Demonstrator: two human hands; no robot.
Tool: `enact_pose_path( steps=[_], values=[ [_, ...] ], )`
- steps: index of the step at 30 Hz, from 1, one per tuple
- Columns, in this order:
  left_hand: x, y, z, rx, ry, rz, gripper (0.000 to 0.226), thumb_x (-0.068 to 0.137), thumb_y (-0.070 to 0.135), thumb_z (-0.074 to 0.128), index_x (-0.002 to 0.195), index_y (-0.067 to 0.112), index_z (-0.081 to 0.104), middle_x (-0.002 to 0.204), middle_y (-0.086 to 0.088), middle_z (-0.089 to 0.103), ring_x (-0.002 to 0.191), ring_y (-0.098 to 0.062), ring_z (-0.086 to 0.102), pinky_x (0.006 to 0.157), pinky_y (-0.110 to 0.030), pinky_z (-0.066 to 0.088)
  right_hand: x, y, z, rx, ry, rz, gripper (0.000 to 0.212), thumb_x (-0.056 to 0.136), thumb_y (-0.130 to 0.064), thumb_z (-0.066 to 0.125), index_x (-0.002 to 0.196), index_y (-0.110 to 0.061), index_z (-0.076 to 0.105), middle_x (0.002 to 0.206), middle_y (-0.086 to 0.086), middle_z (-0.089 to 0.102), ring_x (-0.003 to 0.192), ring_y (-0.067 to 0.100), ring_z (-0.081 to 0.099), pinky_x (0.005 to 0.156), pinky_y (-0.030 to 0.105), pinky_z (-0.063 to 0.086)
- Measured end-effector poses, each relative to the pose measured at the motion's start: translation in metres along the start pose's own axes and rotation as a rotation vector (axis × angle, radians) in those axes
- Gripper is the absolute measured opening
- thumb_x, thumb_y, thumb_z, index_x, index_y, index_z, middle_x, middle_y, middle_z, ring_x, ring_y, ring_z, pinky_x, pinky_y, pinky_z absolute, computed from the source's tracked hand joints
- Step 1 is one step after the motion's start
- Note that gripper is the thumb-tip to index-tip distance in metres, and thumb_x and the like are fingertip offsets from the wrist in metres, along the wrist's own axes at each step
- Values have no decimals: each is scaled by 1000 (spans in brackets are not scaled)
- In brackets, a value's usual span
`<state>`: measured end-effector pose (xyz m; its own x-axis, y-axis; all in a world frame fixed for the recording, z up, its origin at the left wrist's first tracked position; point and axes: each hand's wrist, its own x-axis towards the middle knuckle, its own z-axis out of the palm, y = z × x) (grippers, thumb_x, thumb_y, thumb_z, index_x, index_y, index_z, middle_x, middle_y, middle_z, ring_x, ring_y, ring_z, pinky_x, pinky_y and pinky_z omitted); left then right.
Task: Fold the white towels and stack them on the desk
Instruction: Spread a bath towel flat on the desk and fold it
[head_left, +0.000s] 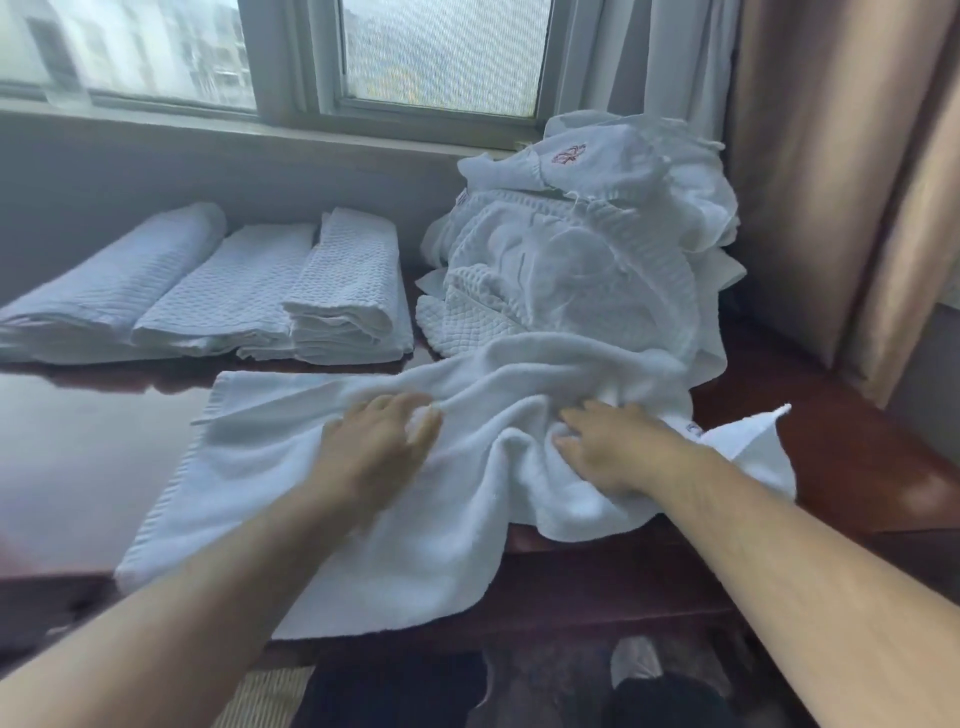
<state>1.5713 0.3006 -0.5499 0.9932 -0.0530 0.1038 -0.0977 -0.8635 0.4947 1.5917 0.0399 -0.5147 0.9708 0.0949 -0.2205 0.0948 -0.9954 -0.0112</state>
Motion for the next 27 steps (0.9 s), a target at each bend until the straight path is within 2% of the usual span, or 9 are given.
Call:
enact_pose_path(
  steps=[4, 6, 9, 12, 16, 18, 21, 23, 27],
  values=[
    [2, -25, -5, 185, -174, 19, 113, 58, 91, 42, 156, 44, 14, 165, 13, 17, 152, -17, 10, 120, -47, 12, -14, -4, 6, 138, 124, -219, 33, 97, -54, 44, 124, -42, 60, 113, -19, 65, 107, 7, 58, 91, 27, 44],
    [4, -38, -18, 174, -215, 18, 122, 49, 95, 43, 156, 47, 10, 166, 15, 13, 153, -17, 6, 123, -47, 8, -13, -3, 1, 293, 91, -276, 35, 95, -44, 59, 130, -43, 60, 123, -24, 62, 103, -7, 57, 92, 17, 43],
    [3, -54, -29, 246, -236, -25, 106, 63, 95, 35, 156, 48, 17, 167, 15, 9, 154, -17, 1, 124, -47, -2, -1, -1, 0, 92, 213, -41, 50, 96, -41, 60, 142, -22, 53, 151, -3, 39, 130, 18, 48, 104, 32, 40],
    [2, -40, -17, 254, -24, -35, 56, 96, 64, 34, 147, 39, 42, 160, 7, 32, 149, -22, 20, 123, -46, 7, 9, -3, 4, -41, 228, 236, 74, 89, -65, 60, 140, -12, 50, 145, 10, 43, 131, 33, 44, 105, 45, 43],
    [6, 19, 11, -66, 151, 257, 28, 102, 30, 49, 125, 31, 64, 136, 8, 58, 129, -16, 48, 107, -31, 33, 14, -11, 13, 393, 74, -133, 52, 98, -39, 59, 142, -13, 55, 150, 4, 48, 141, 25, 39, 113, 26, 31],
    [12, 45, 22, -98, 124, 327, 25, 100, 28, 53, 121, 32, 67, 133, 8, 60, 126, -17, 50, 106, -32, 38, 8, -3, 13, 540, 199, -155, 40, 95, -26, 63, 134, -15, 64, 146, -4, 53, 136, 15, 45, 101, 14, 30],
    [26, 70, 36, -27, 88, 374, 27, 98, 35, 54, 121, 36, 67, 135, 6, 57, 126, -21, 49, 104, -38, 42, -4, 21, 14, 277, 446, 82, 17, 93, -25, 56, 94, -17, 70, 105, 0, 63, 111, 27, 56, 79, 28, 42],
    [35, 80, 47, 59, -40, 321, 43, 95, 50, 52, 137, 42, 54, 148, 5, 45, 137, -24, 38, 109, -44, 38, -14, 35, 13, 133, 422, 188, 29, 93, -25, 50, 66, -13, 53, 80, -1, 50, 97, 28, 53, 64, 30, 34],
    [42, 71, 63, 253, -135, 178, 80, 81, 77, 37, 152, 42, 26, 162, -3, 23, 145, -30, 20, 117, -55, 17, -19, 64, 4, 79, 338, 323, 24, 90, -27, 49, 69, -16, 48, 77, 3, 55, 67, 23, 48, 53, 31, 28]
  ],
)
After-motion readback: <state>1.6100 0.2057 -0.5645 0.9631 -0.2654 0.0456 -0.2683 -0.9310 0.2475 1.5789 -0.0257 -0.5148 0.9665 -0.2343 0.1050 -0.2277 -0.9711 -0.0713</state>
